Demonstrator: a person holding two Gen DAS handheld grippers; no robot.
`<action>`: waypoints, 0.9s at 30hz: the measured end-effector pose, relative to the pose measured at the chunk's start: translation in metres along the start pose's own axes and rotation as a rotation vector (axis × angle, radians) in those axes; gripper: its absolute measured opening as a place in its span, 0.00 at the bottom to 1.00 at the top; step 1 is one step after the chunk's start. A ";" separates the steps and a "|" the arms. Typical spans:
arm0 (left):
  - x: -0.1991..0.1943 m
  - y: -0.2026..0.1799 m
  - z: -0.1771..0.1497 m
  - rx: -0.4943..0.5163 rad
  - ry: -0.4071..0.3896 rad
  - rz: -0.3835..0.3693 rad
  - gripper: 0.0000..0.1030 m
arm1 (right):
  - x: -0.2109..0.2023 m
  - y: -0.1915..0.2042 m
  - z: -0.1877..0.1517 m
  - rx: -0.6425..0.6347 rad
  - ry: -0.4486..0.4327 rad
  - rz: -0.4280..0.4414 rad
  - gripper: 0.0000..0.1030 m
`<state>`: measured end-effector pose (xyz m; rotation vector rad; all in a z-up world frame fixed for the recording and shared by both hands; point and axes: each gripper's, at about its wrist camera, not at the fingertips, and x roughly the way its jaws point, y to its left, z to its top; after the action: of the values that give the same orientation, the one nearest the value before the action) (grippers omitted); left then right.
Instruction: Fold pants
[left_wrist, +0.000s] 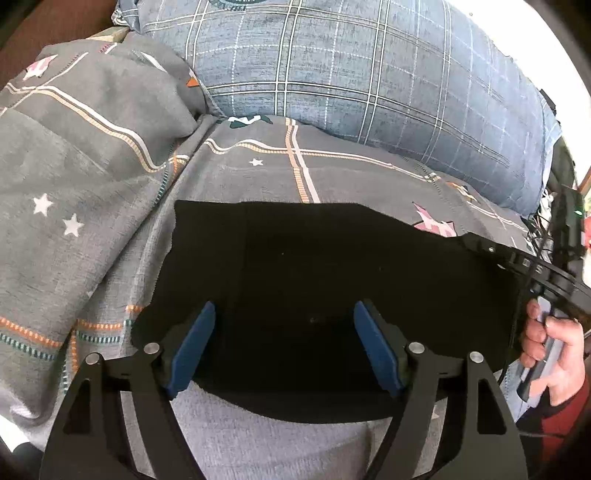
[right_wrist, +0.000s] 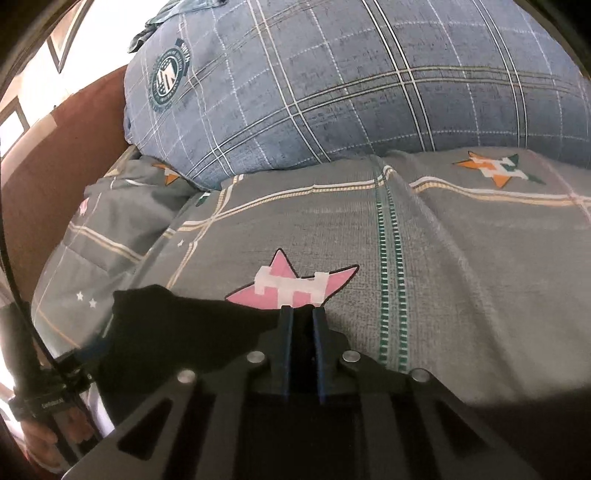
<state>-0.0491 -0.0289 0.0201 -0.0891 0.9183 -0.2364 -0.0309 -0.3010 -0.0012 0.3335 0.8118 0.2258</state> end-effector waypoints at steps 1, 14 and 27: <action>-0.003 -0.001 0.001 0.001 -0.005 0.004 0.75 | -0.009 0.003 0.000 -0.016 -0.015 0.000 0.14; -0.022 -0.055 0.014 0.091 -0.053 -0.052 0.80 | -0.108 -0.024 -0.038 -0.018 -0.112 -0.075 0.32; 0.017 -0.166 0.018 0.248 0.048 -0.257 0.80 | -0.209 -0.140 -0.103 0.235 -0.180 -0.343 0.47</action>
<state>-0.0522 -0.1942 0.0470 0.0282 0.9178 -0.5910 -0.2373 -0.4769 0.0208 0.4224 0.7056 -0.2203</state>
